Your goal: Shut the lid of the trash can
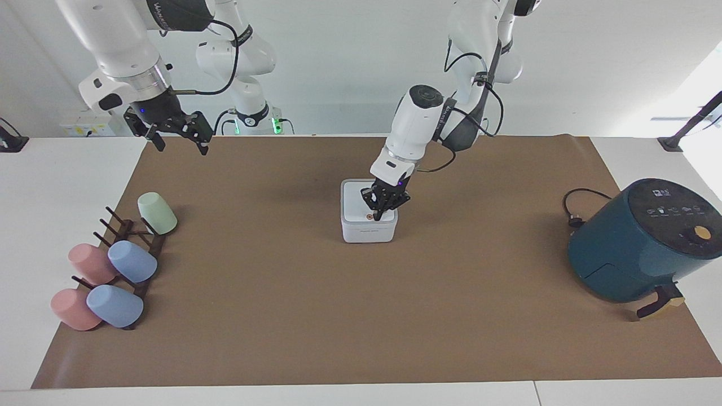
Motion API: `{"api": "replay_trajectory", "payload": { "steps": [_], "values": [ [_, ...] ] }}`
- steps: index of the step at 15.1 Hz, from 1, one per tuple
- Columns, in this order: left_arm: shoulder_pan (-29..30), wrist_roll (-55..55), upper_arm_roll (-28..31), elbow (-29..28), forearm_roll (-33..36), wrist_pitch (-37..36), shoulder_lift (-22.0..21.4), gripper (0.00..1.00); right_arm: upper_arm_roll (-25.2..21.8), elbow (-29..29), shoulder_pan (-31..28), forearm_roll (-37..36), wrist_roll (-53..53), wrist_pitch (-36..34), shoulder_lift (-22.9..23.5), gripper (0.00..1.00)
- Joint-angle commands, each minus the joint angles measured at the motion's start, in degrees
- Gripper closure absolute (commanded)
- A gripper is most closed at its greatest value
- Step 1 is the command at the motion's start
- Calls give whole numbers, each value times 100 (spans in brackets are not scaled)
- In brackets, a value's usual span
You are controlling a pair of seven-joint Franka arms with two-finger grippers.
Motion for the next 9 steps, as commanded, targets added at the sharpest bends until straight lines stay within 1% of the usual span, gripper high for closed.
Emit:
{"api": "replay_trajectory", "payload": {
  "steps": [1, 2, 3, 6, 7, 8, 9],
  "values": [
    [-53, 73, 10, -133, -47, -187, 71, 100, 26, -15, -46, -4, -116, 22, 0, 0],
    [17, 116, 27, 50, -47, -572, 9, 100, 26, -15, -46, -4, -125, 22, 0, 0],
    [165, 195, 27, 322, -47, -1107, -87, 100, 26, -15, -46, -4, -125, 22, 0, 0],
    [745, 695, 19, 1043, -47, -2470, -307, 100, 26, -15, -46, -4, -125, 22, 0, 0],
    [912, 819, 27, 1167, -47, -2744, -395, 96, 26, -15, -46, -4, -125, 22, 0, 0],
    [1088, 985, 36, 1212, -47, -2973, -517, 14, 26, -15, -46, -4, -125, 22, 0, 0],
    [1316, 1239, 45, 1195, -47, -3106, -693, 0, 26, -15, -46, 4, -116, 22, 0, 0]
  ]
}}
